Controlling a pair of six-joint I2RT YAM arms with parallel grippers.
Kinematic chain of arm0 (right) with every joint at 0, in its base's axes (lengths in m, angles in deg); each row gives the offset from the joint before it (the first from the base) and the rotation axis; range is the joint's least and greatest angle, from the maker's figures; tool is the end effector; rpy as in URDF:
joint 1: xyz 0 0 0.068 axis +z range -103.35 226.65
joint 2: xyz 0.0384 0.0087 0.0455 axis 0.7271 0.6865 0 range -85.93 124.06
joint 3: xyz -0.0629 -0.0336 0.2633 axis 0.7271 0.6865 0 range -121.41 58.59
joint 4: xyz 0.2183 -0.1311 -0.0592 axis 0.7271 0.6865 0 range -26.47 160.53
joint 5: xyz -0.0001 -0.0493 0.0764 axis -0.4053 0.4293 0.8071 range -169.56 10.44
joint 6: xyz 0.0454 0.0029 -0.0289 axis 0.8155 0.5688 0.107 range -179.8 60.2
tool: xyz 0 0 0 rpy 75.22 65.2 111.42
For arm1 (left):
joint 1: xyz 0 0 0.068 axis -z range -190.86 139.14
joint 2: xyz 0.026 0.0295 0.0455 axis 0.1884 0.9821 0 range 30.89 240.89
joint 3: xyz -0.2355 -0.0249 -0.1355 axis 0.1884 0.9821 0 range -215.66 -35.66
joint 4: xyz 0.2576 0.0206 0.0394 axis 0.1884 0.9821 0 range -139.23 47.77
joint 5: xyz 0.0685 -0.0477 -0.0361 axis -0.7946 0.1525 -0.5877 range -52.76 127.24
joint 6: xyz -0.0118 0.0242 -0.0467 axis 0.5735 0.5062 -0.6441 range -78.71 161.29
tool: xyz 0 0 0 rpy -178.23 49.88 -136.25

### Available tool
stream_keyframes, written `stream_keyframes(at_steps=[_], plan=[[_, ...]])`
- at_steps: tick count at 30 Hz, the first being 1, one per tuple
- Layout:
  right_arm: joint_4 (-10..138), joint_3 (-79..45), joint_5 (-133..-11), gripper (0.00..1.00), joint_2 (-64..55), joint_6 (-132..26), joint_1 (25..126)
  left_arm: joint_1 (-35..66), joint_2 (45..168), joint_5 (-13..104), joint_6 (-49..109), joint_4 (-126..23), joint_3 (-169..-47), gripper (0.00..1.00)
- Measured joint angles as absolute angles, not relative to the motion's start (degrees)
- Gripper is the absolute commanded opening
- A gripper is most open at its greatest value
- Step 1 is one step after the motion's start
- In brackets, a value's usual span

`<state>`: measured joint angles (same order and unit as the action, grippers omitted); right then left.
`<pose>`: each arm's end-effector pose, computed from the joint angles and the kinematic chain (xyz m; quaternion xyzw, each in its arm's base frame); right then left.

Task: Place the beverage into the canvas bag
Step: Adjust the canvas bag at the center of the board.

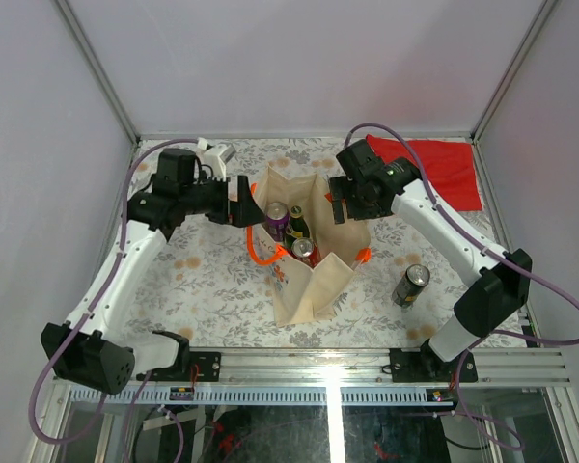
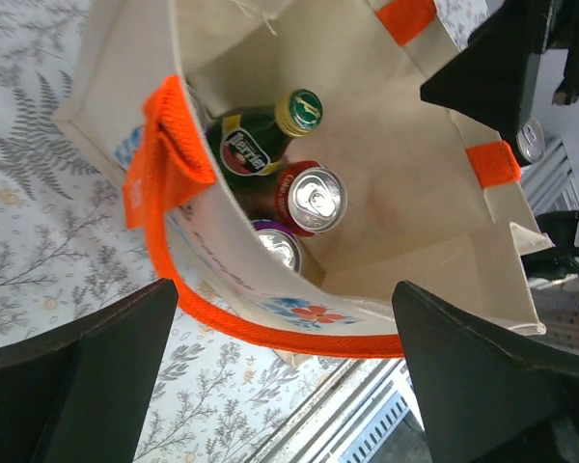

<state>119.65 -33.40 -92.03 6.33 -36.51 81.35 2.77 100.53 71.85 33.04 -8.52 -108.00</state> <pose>0.2806 0.1849 0.3456 -0.0634 0.9500 0.0483 0.3018 0.2395 -0.0790 0.3688 0.1705 0.8511 -0.3419 0.3600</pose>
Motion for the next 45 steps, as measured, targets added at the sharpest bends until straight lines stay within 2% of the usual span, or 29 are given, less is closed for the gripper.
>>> stream_keyframes(at_steps=[8, 12, 13, 14, 17, 18, 26, 45], plan=[[118.21, -31.17, -91.63, 0.82, 6.33, -37.37, 80.19, 6.74, 104.1, 71.48, 31.47, -8.48, -107.98, 0.87], [117.68, -30.38, -90.52, 0.73, 6.33, -37.61, 79.86, 7.33, 105.49, 70.37, 30.68, -8.68, -107.95, 0.82], [117.6, -30.23, -90.37, 0.66, 6.33, -37.67, 79.86, 7.49, 105.8, 70.19, 30.62, -8.78, -107.95, 0.79], [117.49, -30.05, -90.17, 0.54, 6.33, -37.76, 79.86, 7.55, 106.15, 70.0, 30.55, -8.89, -107.95, 0.76], [117.07, -29.79, -88.88, 0.08, 6.33, -38.29, 79.82, 7.86, 106.96, 69.56, 30.42, -9.11, -107.95, 0.59], [116.96, -29.79, -88.57, 0.01, 6.33, -38.59, 79.79, 7.86, 107.13, 69.49, 30.4, -9.22, -107.95, 0.51], [116.9, -30.12, -85.6, 0.0, 6.33, -38.42, 79.31, 7.88, 107.46, 68.77, 30.48, -9.53, -107.98, 0.0], [124.46, -45.61, -78.35, 0.0, 7.56, -36.62, 79.6, 7.95, 109.23, 61.6, 37.59, -3.15, -114.71, 0.0]])
